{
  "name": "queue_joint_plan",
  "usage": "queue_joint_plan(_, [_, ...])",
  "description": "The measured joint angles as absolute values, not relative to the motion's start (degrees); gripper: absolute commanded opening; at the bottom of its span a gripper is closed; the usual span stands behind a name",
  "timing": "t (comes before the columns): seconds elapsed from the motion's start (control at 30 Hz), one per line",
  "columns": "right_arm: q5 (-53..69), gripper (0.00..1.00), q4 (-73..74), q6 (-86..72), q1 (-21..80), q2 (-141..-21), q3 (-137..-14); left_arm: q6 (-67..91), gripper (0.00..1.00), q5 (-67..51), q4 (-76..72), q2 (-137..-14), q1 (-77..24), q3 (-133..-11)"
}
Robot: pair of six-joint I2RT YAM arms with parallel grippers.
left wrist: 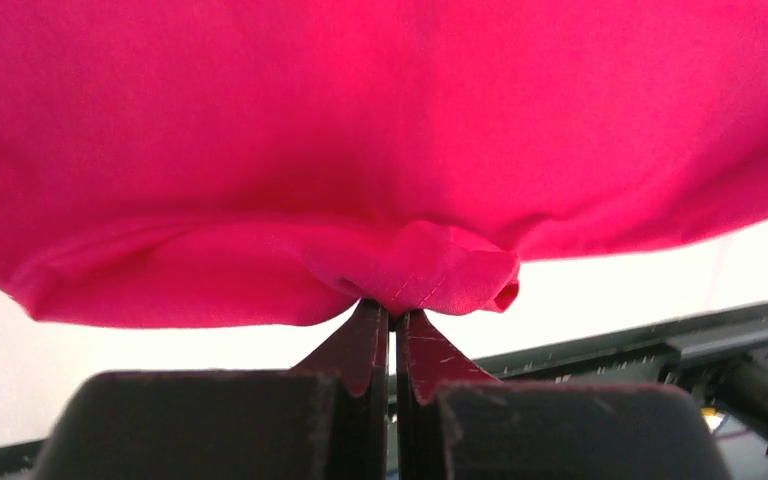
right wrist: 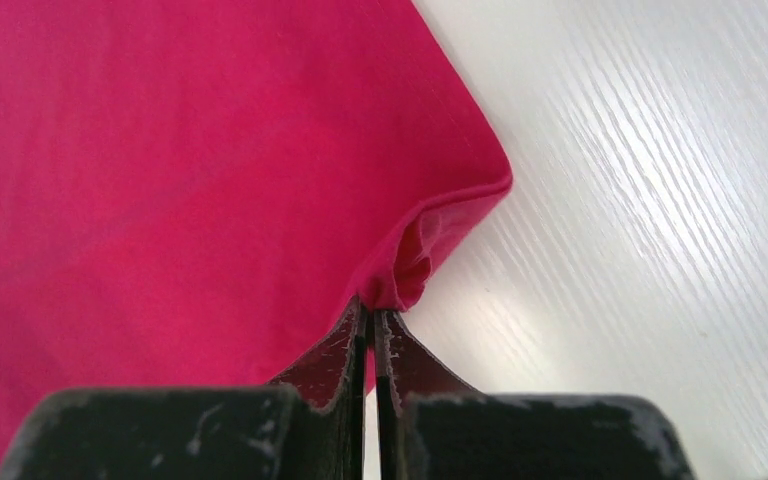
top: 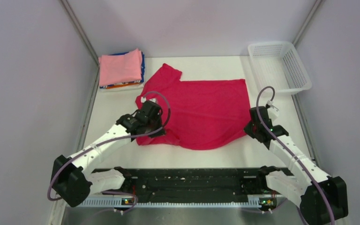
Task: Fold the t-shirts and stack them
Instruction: Fold the flattened tshirt in 1/3 of the way
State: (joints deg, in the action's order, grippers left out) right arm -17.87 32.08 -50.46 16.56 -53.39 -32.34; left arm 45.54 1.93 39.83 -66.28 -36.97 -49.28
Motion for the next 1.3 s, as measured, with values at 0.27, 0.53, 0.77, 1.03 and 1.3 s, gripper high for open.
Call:
queue_joint_plan(0.27, [-16.3,0.0,27.4,-46.0,11.6,-59.7,-37.2,39.9,0.0,4.1,36.9,-69.3,-28.4,-53.3])
queue_joint_plan(0.53, [-14.8,0.0,24.0,-44.0,10.2,-64.1,-39.1,35.1,0.0,5.7,32.9,-71.1,-23.9,-55.7])
queue_joint_plan(0.77, [-14.3,0.0,20.8,-43.0,9.9,-67.1,-41.0,26.9,0.0,1.4,29.2,-77.1,-20.7,-60.4])
queue_joint_plan(1.03, [-14.2,0.0,20.3,-42.6,8.7,-67.3,-41.0,14.4,0.0,-12.3,28.3,-93.5,-12.9,-73.3])
queue_joint_plan(1.3, [-14.3,0.0,19.7,-42.3,7.9,-69.0,-41.8,0.6,0.0,-20.0,34.4,-105.1,-10.4,-86.3])
